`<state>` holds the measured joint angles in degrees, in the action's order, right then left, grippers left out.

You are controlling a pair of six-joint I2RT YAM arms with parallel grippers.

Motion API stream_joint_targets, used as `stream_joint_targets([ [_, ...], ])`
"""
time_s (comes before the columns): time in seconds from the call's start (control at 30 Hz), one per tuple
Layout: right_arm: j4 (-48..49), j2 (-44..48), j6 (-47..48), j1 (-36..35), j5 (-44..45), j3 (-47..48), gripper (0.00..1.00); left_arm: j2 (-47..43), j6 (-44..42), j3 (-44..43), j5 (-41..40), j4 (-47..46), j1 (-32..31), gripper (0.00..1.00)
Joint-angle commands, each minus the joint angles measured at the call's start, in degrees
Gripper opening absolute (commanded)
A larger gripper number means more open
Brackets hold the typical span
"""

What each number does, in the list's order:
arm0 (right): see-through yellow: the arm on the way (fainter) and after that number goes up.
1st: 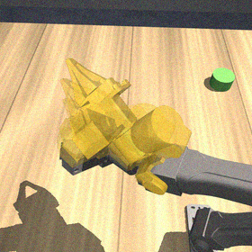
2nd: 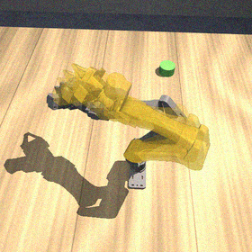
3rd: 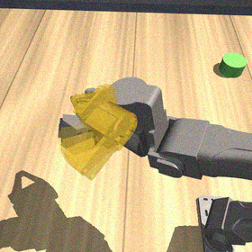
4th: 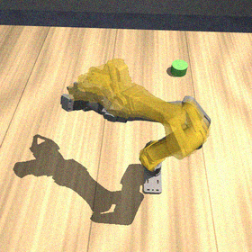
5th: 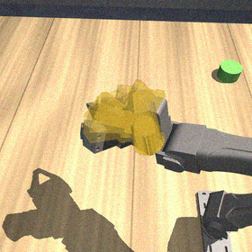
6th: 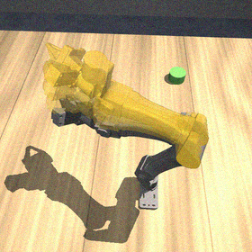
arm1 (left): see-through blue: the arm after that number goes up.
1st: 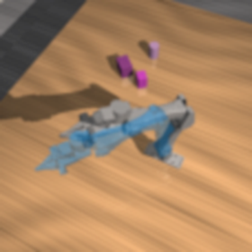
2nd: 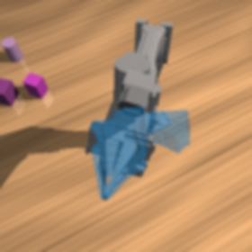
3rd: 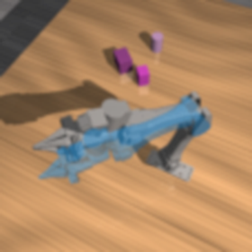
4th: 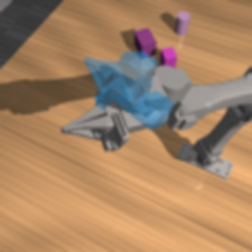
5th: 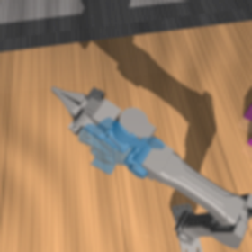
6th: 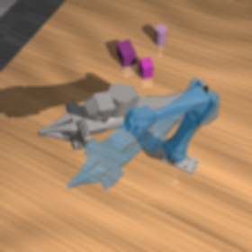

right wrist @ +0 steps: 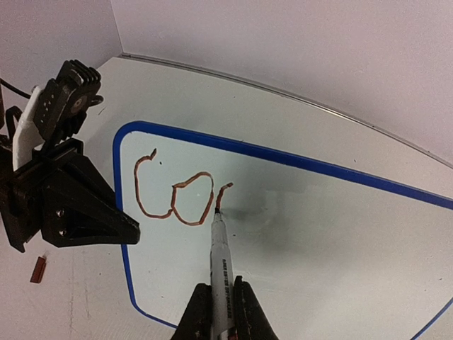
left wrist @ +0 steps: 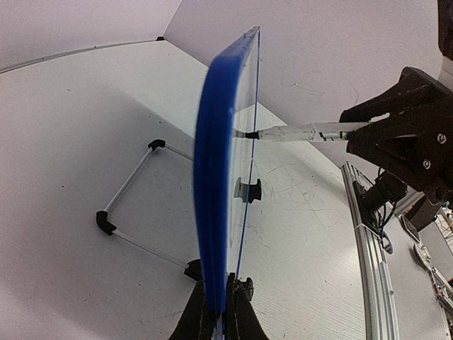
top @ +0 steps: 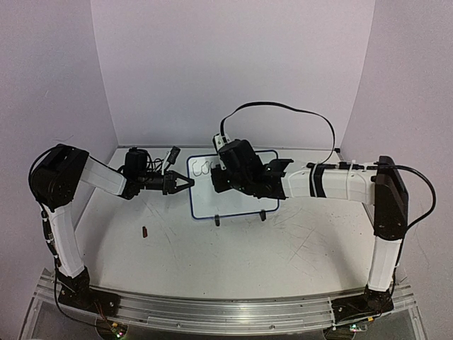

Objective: Write a sentence on the whiteboard

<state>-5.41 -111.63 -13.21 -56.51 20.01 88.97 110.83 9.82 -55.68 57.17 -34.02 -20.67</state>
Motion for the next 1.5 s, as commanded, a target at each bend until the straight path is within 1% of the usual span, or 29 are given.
stream_joint_targets([
  [0.0,-0.12,2.03,-0.98,0.08,0.77,-1.44,0.0,-1.41,-2.35,-0.62,-4.69,1.46,0.29,0.0],
  [0.27,-0.27,2.73,-0.98,0.0,1.64,-2.06,0.0,-1.36,-2.35,-0.74,-4.56,1.51,0.27,0.0],
  [0.5,-0.3,3.29,-0.32,0.06,4.64,-1.92,0.0,-1.38,-2.35,-0.74,-4.6,1.51,0.31,0.0],
  [0.83,-0.29,3.53,0.63,0.04,6.45,-1.39,0.0,-1.25,-2.34,-0.83,-4.56,1.59,0.34,0.0],
  [1.47,0.05,2.21,2.0,0.58,8.44,2.23,0.0,-1.22,-2.33,-0.92,-4.45,1.72,0.32,0.0],
])
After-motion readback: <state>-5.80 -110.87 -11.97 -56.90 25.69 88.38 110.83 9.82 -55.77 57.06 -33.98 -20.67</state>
